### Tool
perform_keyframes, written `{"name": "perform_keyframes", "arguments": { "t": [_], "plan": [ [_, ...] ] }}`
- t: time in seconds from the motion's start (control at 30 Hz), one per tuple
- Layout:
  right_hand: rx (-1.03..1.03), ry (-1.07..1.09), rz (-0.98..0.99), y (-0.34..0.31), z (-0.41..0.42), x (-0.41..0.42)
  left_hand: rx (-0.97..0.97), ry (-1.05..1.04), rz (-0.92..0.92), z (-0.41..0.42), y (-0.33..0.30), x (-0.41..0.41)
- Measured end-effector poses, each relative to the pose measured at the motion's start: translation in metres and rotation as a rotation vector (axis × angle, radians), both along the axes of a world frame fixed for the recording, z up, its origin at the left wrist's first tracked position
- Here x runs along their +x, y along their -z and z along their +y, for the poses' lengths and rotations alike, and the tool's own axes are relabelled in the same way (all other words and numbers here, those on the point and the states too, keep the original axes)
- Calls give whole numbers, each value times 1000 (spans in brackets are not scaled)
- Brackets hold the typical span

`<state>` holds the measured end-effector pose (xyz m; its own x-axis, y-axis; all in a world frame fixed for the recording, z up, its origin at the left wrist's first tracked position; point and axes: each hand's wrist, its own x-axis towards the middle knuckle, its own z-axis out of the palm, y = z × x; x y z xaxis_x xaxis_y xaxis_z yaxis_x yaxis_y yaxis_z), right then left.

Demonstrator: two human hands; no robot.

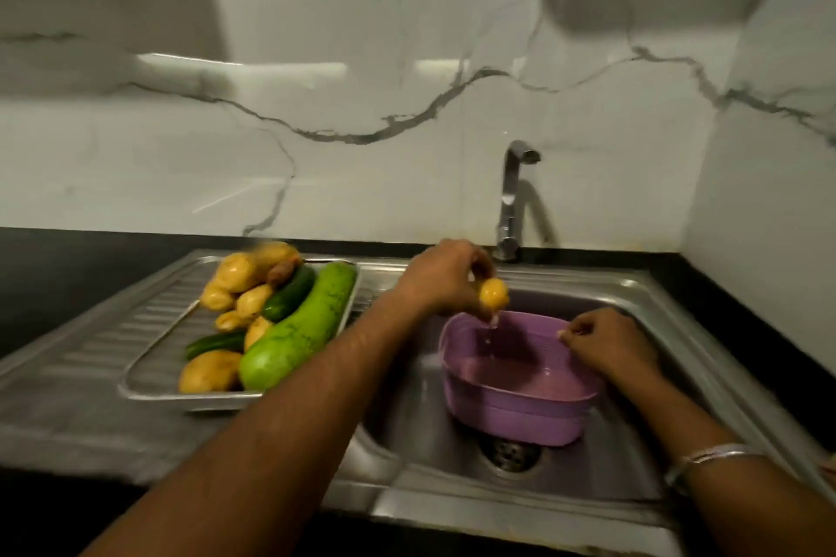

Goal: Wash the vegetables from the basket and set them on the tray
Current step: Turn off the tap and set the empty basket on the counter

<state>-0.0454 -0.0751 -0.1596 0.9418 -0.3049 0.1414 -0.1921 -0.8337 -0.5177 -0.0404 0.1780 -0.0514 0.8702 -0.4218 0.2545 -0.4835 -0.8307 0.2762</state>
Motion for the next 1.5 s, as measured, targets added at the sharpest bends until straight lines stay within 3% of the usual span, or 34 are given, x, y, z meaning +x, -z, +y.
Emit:
{"name": "perform_keyframes", "arguments": {
  "t": [0.27, 0.37, 0.57, 0.63, 0.7, 0.77, 0.83, 0.9, 1.0, 1.5],
  "plan": [
    [43, -22, 55, 2, 1, -1, 105, -302, -43, 153, -53, -51],
    [49, -34, 82, -1, 1, -4, 210, -429, -28, 204, -53, -67],
    [60, -58, 91, -5, 5, -13, 165, -472, 90, 257, -25, -87],
    [66, -56, 89, -4, 6, -13, 69, -449, 54, 257, -10, -93],
    [70, -56, 96, -3, 6, -13, -49, -436, -168, 251, 5, -106],
    [78, -59, 97, -3, 6, -14, -95, -265, -332, 237, 20, -126],
    [83, -59, 98, -5, 8, -16, -55, -12, -262, 221, 34, -151],
    [91, -61, 112, -8, 10, -18, 37, 113, -280, 216, 49, -162],
    [114, -48, 129, -8, 11, -18, 61, 94, -348, 221, 60, -162],
    [123, -7, 144, 3, -2, -9, 48, 201, -229, 258, 51, -190]
  ]
}}
